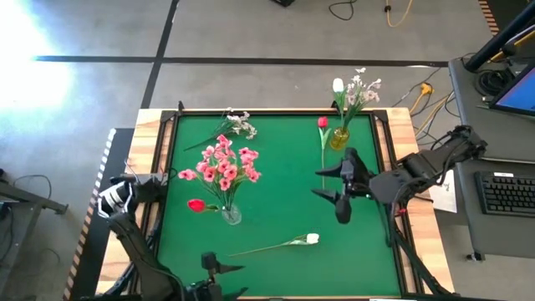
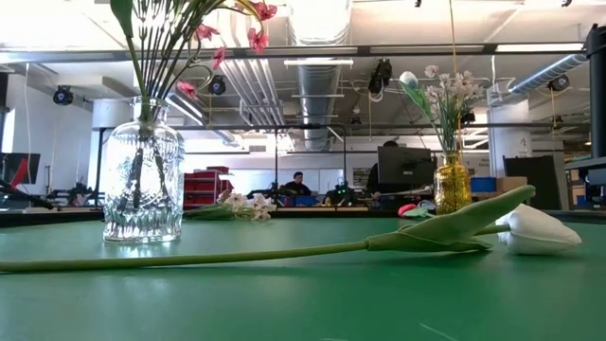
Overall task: Sort flowers into vase by color
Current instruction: Put the white flowers into the yellow vase
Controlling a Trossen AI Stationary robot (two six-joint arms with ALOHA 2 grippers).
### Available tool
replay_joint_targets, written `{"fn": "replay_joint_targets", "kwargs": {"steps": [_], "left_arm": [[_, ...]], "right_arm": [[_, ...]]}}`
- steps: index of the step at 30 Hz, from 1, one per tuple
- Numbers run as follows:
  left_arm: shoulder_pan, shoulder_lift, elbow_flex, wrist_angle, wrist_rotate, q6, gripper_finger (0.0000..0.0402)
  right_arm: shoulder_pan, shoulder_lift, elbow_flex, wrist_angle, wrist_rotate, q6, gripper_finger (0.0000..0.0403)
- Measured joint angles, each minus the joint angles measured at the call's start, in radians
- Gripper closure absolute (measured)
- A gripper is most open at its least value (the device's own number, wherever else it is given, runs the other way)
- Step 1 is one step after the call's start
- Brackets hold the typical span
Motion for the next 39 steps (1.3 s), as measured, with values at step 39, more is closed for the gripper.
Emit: {"fn": "replay_joint_targets", "kwargs": {"steps": [39], "left_arm": [[0.230,0.225,-0.075,0.344,0.075,0.095,0.0160]], "right_arm": [[0.046,0.000,-0.001,0.109,-0.146,-0.146,0.0117]]}}
